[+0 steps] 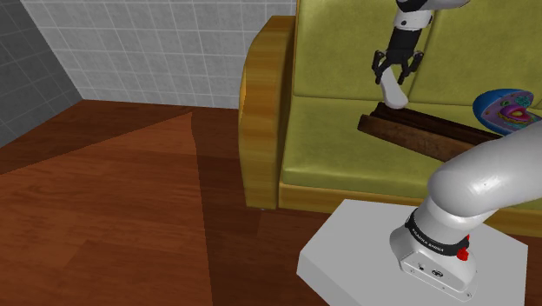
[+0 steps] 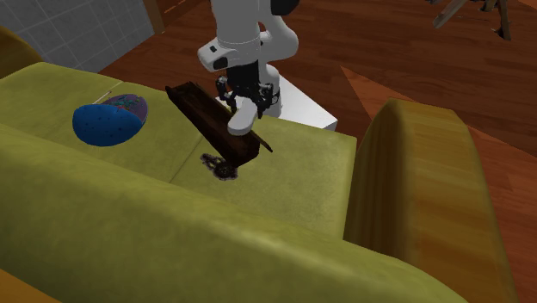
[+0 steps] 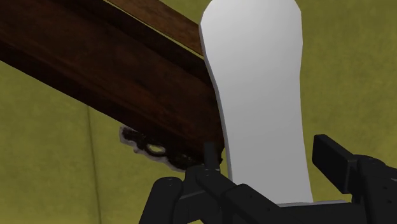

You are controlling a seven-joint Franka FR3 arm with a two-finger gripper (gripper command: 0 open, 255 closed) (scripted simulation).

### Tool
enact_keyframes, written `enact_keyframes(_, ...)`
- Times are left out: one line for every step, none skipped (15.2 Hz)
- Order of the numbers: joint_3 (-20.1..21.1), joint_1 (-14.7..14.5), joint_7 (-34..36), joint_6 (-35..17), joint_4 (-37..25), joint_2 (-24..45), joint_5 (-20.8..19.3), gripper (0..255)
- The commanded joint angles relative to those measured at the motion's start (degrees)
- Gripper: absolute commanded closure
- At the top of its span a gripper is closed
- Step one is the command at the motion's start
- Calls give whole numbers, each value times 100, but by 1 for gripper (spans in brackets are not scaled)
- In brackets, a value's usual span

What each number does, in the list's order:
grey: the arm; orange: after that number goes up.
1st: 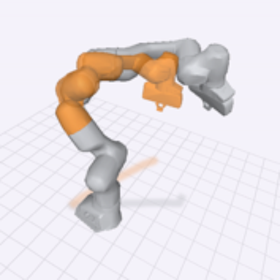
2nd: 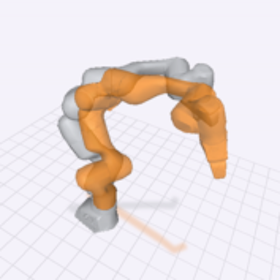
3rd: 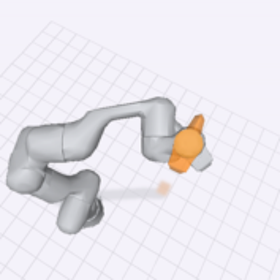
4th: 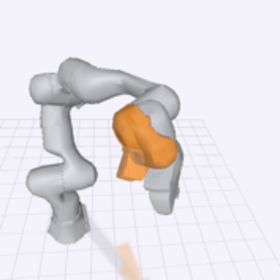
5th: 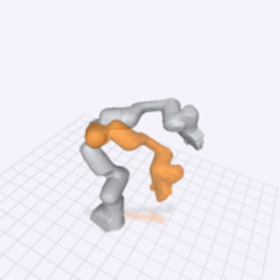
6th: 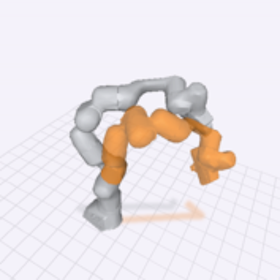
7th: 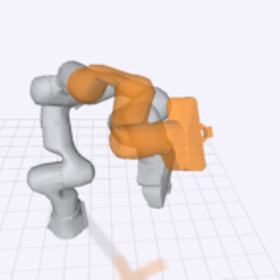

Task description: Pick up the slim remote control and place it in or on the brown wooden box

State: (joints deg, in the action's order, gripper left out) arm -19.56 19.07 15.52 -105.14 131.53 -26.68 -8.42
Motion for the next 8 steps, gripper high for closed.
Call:
enact_keyframes(-63,129,-109,93,250,-359,-142,255)
enact_keyframes(-109,202,-183,145,355,-526,-216,255)
enact_keyframes(-156,278,-260,200,454,-689,-292,255)
enact_keyframes(-206,357,-342,259,546,-850,-368,255)
enact_keyframes(-258,436,-426,320,632,-1007,-446,255)
enact_keyframes(-312,518,-515,385,710,-1161,-526,255)
enact_keyframes(-368,601,-607,451,782,-1310,-606,255)
enact_keyframes(-426,685,-703,520,847,-1456,-687,255)
